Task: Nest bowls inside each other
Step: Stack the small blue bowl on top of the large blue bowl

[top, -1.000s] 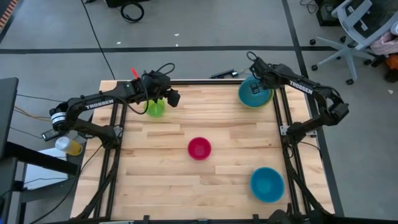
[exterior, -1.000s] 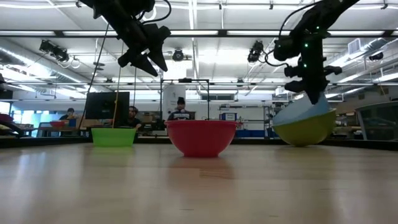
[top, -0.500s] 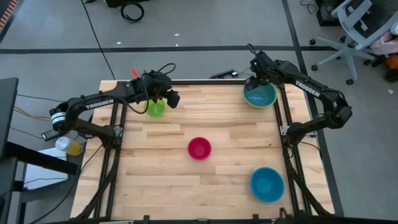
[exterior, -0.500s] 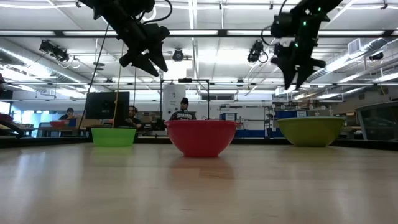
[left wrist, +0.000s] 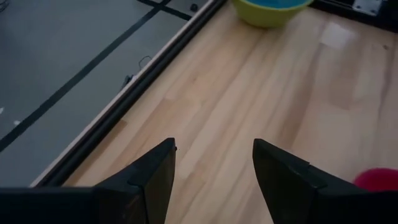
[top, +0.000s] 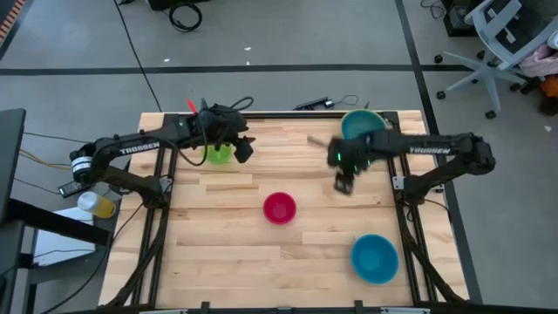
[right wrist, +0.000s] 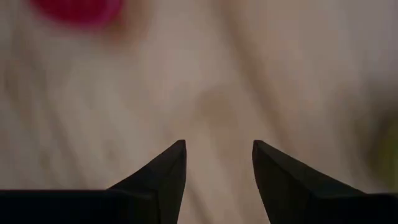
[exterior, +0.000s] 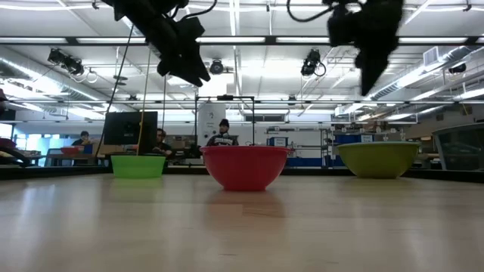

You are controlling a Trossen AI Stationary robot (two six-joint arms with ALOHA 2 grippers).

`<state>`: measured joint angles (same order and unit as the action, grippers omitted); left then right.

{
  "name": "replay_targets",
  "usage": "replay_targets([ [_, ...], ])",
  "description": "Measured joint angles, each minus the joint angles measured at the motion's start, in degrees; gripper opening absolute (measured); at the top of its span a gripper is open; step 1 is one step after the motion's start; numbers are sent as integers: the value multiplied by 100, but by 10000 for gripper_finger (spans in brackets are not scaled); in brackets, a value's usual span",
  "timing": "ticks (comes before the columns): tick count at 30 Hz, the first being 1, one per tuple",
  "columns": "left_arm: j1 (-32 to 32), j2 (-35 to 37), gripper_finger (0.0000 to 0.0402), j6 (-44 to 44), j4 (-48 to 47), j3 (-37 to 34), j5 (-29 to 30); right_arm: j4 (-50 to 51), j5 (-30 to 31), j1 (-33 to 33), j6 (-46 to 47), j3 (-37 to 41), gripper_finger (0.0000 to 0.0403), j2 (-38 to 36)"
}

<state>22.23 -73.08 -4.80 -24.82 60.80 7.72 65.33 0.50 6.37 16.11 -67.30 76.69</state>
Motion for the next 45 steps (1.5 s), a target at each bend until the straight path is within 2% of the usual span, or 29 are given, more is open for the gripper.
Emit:
replay_targets([
  [3,-137,-4,215,160,2,0,-1,281,-163,-871,340,208,188,4],
  [9,-287,-7,215,153,-20,0,-10,353,-940,-2209,1468,627,189,4],
  [14,-411,-7,215,127,-70,0,-10,76,-785,-3187,1807,899,189,2],
  [19,-481,-7,215,116,-70,-2,-10,-824,-818,-3719,2338,1519,190,4],
  [24,-487,-7,215,84,-112,-2,-10,-1360,-928,-3989,3028,2022,188,4],
  [27,-484,-7,215,90,-129,-4,-8,-1357,-915,-4021,3233,2166,171,4],
  [30,-484,-7,215,95,-131,-4,-6,-1314,-911,-4017,3239,2220,122,4],
  [34,-467,-7,215,100,-129,-4,-1,-1352,-883,-4017,3151,2224,26,2],
  [38,-434,-7,215,119,-125,-4,5,-1420,-900,-3915,3238,2148,28,5],
  [42,-430,-7,215,119,-125,-4,5,-1241,-904,-3606,2869,1650,18,-48],
  [45,-430,-7,215,119,-82,-4,62,-871,-444,-3211,2632,1221,16,-201],
])
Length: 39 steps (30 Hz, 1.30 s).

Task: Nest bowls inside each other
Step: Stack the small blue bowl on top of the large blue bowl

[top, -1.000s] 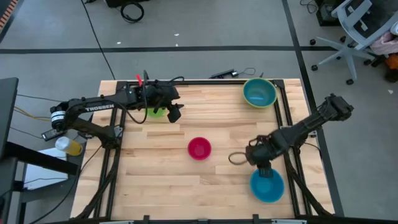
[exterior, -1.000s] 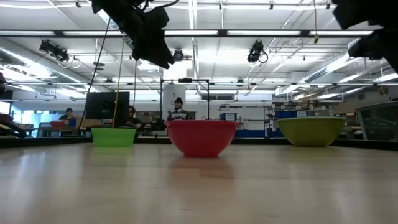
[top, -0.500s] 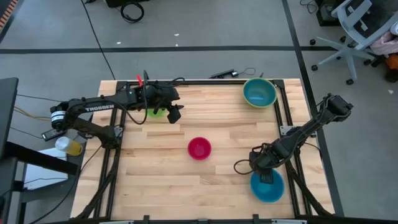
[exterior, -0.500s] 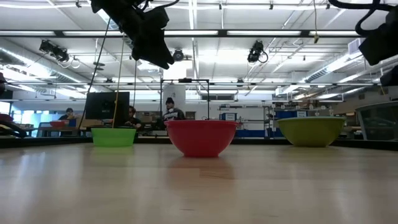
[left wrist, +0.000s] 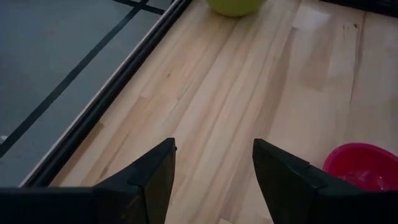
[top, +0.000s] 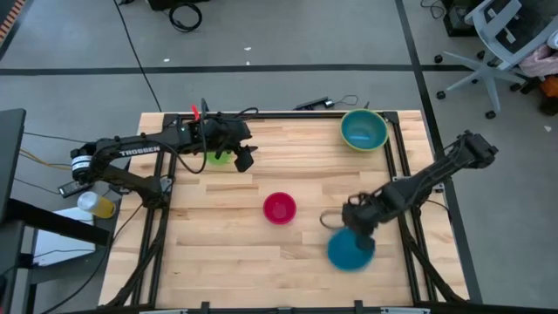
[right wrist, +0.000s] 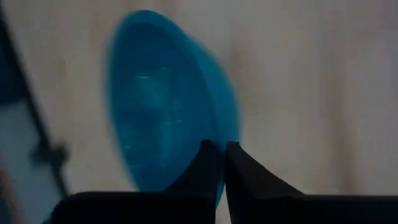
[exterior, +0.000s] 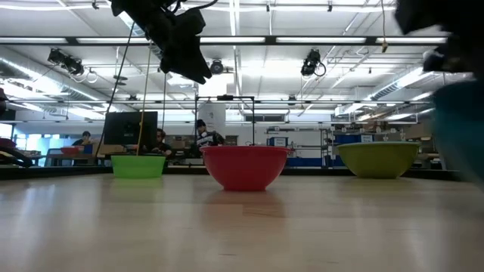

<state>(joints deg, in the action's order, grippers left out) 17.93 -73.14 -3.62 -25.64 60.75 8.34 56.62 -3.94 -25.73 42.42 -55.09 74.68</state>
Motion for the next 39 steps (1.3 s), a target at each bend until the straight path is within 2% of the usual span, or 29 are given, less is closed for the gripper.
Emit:
replay_targets([
  [3,0,0,215,48,150,0,103,398,889,610,24,-243,11,-258],
  [6,49,0,215,218,233,0,103,514,1319,1510,218,-278,8,-578],
  [10,164,0,215,262,227,0,104,452,1363,2747,85,-282,8,-927],
  [15,258,0,215,-12,219,0,109,275,1134,4014,-379,-282,8,-1118],
  [25,266,0,215,-225,172,0,107,-161,1086,6158,-660,-289,8,-1586],
  [31,348,0,214,-261,172,0,107,-7,1386,6982,-618,-291,8,-1703],
  [39,479,0,214,-530,-49,0,105,98,1805,7360,-498,-291,16,-1621],
])
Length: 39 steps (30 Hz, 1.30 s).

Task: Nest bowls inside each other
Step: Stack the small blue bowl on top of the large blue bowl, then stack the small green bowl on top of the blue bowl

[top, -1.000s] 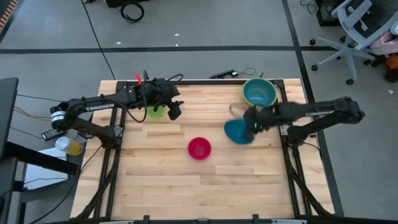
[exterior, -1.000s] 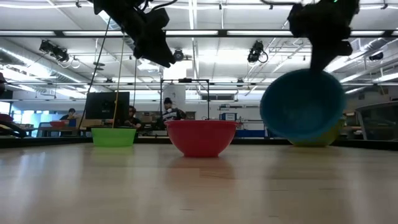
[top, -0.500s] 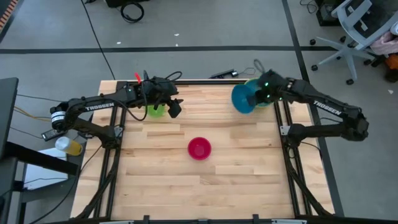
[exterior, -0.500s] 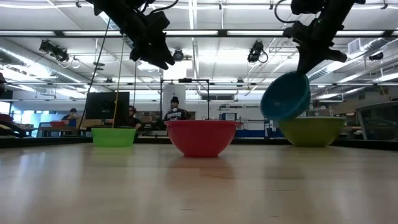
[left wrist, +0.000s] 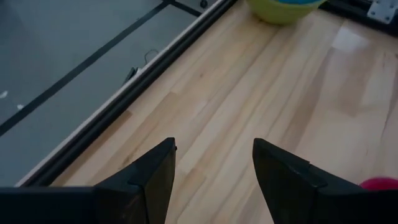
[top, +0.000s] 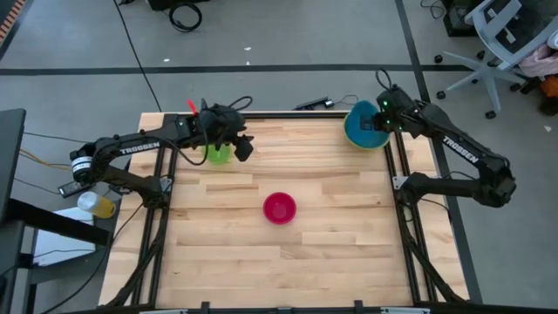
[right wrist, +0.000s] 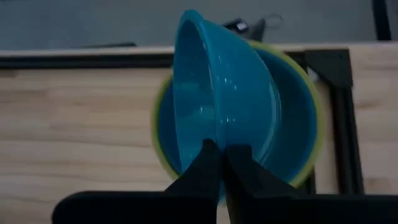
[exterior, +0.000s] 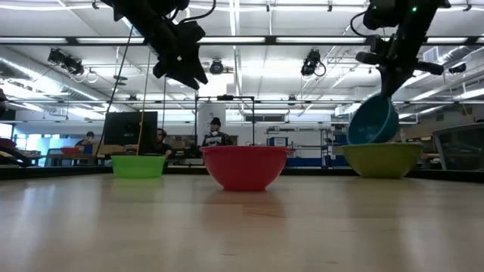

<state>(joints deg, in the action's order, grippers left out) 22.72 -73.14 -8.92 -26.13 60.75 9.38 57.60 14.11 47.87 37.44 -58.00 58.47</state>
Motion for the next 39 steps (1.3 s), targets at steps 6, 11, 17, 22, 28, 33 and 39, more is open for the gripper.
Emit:
replay_targets([
  [6,0,0,215,-70,-320,0,-2,162,-101,166,333,62,57,125],
  [11,0,0,215,-193,-547,0,-22,231,-205,260,344,104,129,128],
  [17,165,1,215,-195,-1294,-43,-660,33,-459,284,267,105,199,101],
  [22,227,2,215,-94,-1469,-879,-1167,-715,-1073,-30,100,105,211,88],
  [28,170,2,215,-269,-1529,-1922,-1065,-1085,-1042,-494,-2,105,209,110],
  [33,176,2,208,-323,-1631,-1932,-601,-1111,-927,-673,-53,107,208,257],
  [39,224,2,189,187,-1409,-1725,-430,-1238,-1083,-790,-122,109,208,568],
])
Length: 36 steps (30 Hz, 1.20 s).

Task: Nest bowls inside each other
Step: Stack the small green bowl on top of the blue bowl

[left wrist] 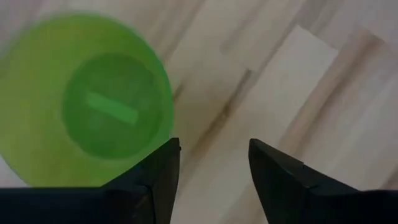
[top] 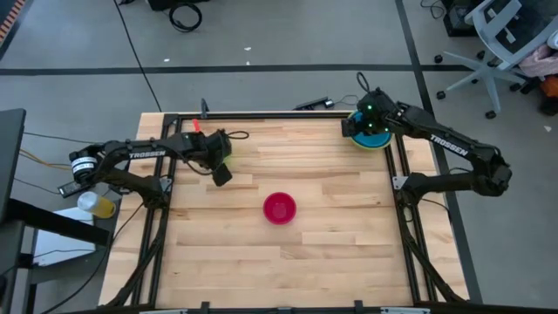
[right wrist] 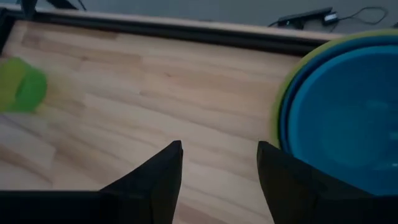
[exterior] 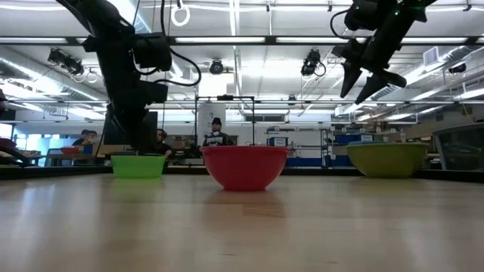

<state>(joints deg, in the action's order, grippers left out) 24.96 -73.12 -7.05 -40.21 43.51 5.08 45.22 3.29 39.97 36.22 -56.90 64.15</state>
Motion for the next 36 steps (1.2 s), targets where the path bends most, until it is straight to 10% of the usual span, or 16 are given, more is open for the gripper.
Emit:
replay_targets([
  [18,454,-597,10,2293,1251,-451,-590,-1172,-455,-566,-376,2,208,341],
  [27,-632,-461,3,5726,2040,597,-121,-2986,-1366,-1167,-1233,2,208,831],
  [36,-800,-972,2,6202,1962,1743,-1063,-3904,-1547,-2138,-3753,1,208,987],
])
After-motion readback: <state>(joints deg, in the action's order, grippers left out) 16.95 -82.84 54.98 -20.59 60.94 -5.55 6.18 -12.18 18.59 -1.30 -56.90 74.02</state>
